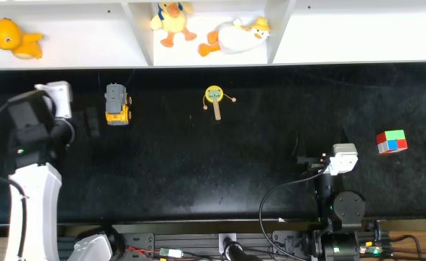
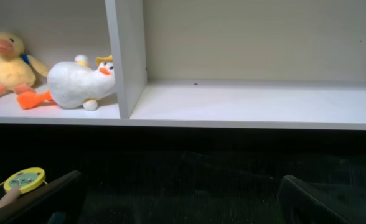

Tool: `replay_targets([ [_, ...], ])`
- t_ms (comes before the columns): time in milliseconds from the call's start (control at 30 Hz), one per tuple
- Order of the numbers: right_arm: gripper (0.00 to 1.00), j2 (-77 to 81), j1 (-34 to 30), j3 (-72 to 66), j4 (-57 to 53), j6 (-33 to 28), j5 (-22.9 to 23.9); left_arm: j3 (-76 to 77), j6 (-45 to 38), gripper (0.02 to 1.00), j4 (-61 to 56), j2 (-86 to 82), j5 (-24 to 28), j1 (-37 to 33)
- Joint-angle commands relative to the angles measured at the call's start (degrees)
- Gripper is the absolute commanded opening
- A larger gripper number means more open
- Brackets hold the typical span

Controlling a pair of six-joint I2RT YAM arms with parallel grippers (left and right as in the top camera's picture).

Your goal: Store Toys

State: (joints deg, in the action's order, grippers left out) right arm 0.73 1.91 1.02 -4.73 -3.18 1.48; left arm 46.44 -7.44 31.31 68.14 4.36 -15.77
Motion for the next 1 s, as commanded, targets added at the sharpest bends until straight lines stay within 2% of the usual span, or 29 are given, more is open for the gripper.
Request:
replay_targets([
  [33, 0.996, -0.46, -0.07, -0.72, 0.24, 0.42, -0.37, -0.68, 3.56, 0.998, 2.14, 0.02, 1.14, 6.73],
  [267, 0.996, -0.46, -0.07, -0.72, 0.26, 0.44, -0.35, -0.68, 5.73, 0.998, -0.04, 6.16, 1.03, 12.85],
  [400, 0.996, -0.46, -0.07, -0.72, 0.24, 0.44, -0.37, -0.66, 8.0, 0.998, -6.05, 11.26, 0.85, 13.64],
  [633, 0.996, -0.46, -0.07, -0.72, 0.26, 0.44, -0.35, -0.63, 7.98, 0.991, -8.37, 15.08, 0.85, 13.64],
  [733, 0.993, -0.46, -0.07, -0.72, 0.26, 0.44, -0.35, -0.63, 7.98, 0.849, -10.23, 16.39, 0.57, 13.64],
  [767, 0.996, -0.46, -0.07, -0.72, 0.26, 0.44, -0.35, -0.63, 7.98, 0.748, -11.19, 16.72, 0.59, 13.64],
  [900, 0.996, -0.46, -0.07, -0.72, 0.26, 0.44, -0.35, -0.63, 7.98, 0.564, -11.72, 16.76, 0.44, 13.64],
  [1000, 0.993, -0.46, -0.07, -0.72, 0.26, 0.44, -0.35, -0.63, 7.96, 0.47, -11.74, 16.76, 0.42, 13.64],
])
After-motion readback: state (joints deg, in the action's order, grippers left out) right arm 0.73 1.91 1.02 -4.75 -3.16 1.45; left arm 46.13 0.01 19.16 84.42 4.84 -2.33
